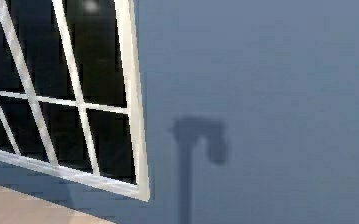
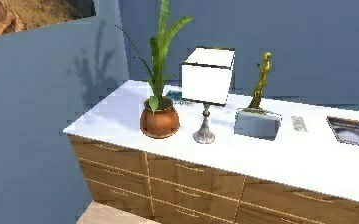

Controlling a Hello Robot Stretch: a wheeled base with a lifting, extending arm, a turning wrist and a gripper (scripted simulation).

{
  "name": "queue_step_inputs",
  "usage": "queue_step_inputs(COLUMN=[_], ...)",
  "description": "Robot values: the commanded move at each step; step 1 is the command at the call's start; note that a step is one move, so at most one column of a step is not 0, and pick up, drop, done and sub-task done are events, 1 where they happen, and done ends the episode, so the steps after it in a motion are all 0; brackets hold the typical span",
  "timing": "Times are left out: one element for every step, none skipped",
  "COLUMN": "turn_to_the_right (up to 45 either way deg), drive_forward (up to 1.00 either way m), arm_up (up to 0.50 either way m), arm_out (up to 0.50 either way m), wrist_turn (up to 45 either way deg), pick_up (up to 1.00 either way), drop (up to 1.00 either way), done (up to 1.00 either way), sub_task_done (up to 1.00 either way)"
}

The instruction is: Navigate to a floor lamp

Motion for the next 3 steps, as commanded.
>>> queue_step_inputs(turn_to_the_right=[0.0, -45.0, -36.0], drive_forward=[0.4, 0.0, 0.0], arm_up=[0.0, 0.0, 0.0], arm_out=[0.0, 0.0, 0.0], wrist_turn=[0.0, 0.0, 0.0], pick_up=[0.0, 0.0, 0.0], drop=[0.0, 0.0, 0.0], done=[0.0, 0.0, 0.0], sub_task_done=[0.0, 0.0, 0.0])
